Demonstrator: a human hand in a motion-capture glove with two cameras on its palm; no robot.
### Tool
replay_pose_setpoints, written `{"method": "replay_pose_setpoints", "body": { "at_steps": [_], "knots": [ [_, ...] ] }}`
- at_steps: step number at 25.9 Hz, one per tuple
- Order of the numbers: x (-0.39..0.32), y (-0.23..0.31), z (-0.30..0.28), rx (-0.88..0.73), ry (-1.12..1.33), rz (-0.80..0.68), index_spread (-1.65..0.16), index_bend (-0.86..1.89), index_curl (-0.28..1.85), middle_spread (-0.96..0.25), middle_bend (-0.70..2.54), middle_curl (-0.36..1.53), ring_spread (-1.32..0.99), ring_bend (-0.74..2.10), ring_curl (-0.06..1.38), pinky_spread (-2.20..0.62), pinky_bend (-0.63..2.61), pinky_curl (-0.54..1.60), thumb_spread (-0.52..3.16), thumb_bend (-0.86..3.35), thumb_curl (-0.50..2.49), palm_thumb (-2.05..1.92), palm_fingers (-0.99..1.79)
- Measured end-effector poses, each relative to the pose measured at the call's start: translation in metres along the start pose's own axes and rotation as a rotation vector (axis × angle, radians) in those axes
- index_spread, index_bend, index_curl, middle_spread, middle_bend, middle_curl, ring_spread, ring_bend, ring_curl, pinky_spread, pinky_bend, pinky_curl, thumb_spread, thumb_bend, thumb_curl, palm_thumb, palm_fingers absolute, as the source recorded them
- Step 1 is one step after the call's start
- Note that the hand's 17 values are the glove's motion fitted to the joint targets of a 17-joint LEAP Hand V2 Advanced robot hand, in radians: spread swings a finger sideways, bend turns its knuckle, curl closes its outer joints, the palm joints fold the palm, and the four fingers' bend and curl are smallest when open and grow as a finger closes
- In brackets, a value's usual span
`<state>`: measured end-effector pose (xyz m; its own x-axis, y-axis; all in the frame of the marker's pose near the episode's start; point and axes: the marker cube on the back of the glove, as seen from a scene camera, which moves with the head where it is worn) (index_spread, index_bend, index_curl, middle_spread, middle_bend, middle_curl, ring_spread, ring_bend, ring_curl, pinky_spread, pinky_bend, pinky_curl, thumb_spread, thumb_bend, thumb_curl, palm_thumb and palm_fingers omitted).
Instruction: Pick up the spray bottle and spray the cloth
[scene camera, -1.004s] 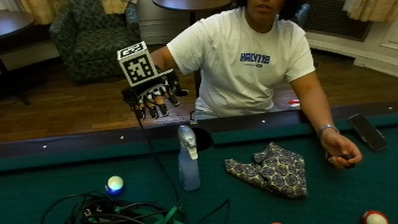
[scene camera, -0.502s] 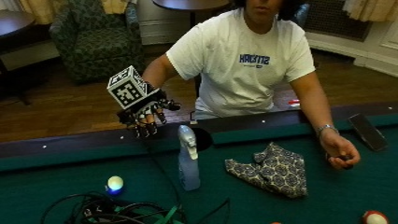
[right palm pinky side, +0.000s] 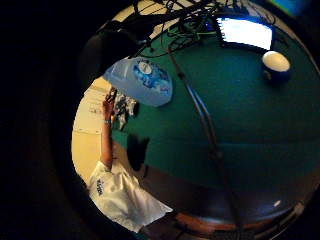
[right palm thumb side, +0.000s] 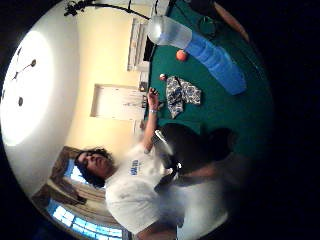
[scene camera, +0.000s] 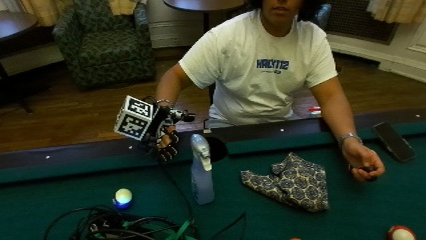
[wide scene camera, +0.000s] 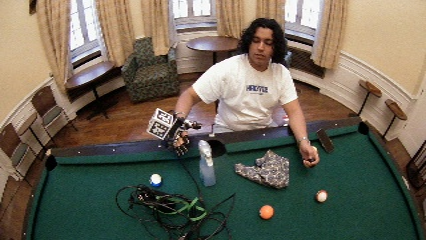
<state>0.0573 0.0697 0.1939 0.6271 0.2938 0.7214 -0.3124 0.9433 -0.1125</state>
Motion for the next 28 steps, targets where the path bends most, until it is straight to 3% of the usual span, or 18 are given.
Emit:
{"method": "replay_pose_setpoints", "body": {
  "at_steps": [11,24,28],
  "knots": [
    [0.003,-0.030,0.024,0.025,-0.086,0.031,-0.43,0.12,0.22,-0.11,0.23,0.33,-0.07,0.38,0.28,0.25,0.43,0.32,1.09,0.06,0.33,0.69,0.45],
    [0.008,-0.050,0.031,0.158,-0.149,0.076,-0.40,0.14,0.25,-0.18,0.26,0.36,-0.14,0.46,0.33,0.14,0.39,0.33,1.06,0.08,0.39,0.88,0.77],
    [0.008,-0.053,0.032,0.192,-0.161,0.068,-0.36,0.15,0.25,-0.22,0.28,0.38,-0.19,0.48,0.33,-0.10,0.48,0.34,1.02,0.07,0.41,0.93,1.16]
  ]
}}
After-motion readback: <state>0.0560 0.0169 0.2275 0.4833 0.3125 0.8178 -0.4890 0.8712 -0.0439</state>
